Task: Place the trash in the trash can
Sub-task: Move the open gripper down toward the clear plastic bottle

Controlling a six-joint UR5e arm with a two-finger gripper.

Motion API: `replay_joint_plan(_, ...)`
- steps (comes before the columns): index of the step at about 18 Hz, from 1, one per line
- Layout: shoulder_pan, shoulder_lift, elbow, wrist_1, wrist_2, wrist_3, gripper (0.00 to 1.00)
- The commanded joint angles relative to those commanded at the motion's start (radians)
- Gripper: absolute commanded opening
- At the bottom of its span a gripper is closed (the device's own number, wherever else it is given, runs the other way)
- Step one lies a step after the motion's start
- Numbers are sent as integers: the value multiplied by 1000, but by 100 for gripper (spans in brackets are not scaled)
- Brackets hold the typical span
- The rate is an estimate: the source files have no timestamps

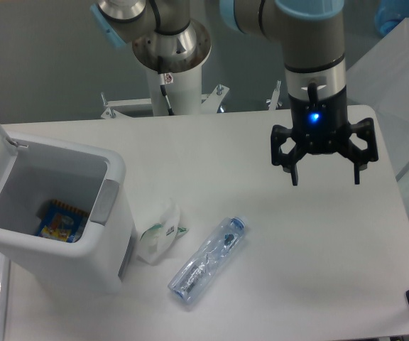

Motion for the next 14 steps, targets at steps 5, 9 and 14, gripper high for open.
replay_joint_plan(5, -11, -2, -6, -2, 0, 8, 100)
replay_joint_plan(9, -34, -41, -12, 5, -2, 5, 100)
replay_joint_plan(14, -67, -84, -81, 132, 6, -26, 100)
